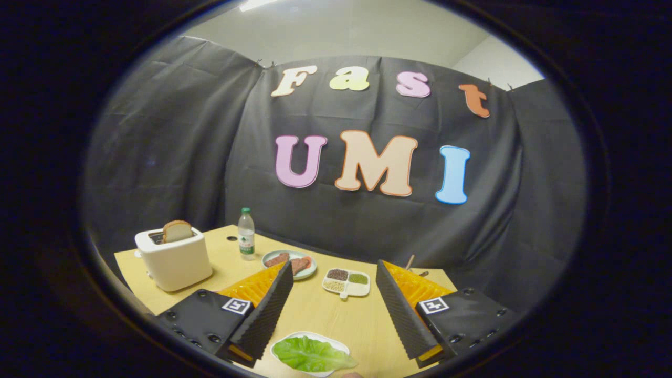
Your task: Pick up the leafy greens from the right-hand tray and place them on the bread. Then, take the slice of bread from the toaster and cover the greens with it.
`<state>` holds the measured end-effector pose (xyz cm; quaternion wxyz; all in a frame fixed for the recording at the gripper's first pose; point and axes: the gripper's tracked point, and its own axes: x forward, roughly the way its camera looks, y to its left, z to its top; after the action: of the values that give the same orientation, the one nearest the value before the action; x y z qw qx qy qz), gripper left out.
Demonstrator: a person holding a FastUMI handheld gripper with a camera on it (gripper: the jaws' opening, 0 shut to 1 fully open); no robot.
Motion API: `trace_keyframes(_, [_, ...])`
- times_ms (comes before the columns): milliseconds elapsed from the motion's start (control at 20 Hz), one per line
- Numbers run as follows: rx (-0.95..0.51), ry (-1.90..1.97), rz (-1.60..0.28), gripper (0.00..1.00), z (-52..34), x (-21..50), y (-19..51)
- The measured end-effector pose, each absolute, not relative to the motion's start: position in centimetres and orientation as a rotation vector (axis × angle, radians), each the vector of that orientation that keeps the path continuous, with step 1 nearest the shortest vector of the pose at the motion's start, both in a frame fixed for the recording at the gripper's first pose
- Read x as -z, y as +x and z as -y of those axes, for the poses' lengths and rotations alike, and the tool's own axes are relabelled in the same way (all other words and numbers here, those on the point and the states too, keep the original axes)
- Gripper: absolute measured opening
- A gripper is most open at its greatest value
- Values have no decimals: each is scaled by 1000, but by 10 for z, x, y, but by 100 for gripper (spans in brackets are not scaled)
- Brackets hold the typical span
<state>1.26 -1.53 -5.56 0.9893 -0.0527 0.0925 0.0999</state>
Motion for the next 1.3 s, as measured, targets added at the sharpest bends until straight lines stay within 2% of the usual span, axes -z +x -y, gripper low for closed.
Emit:
trace_keyframes(600, [-383, -185, -487, 100, 11, 159, 5])
trace_keyframes(1300, [-450, -248, -783, 100, 3, 270, -9])
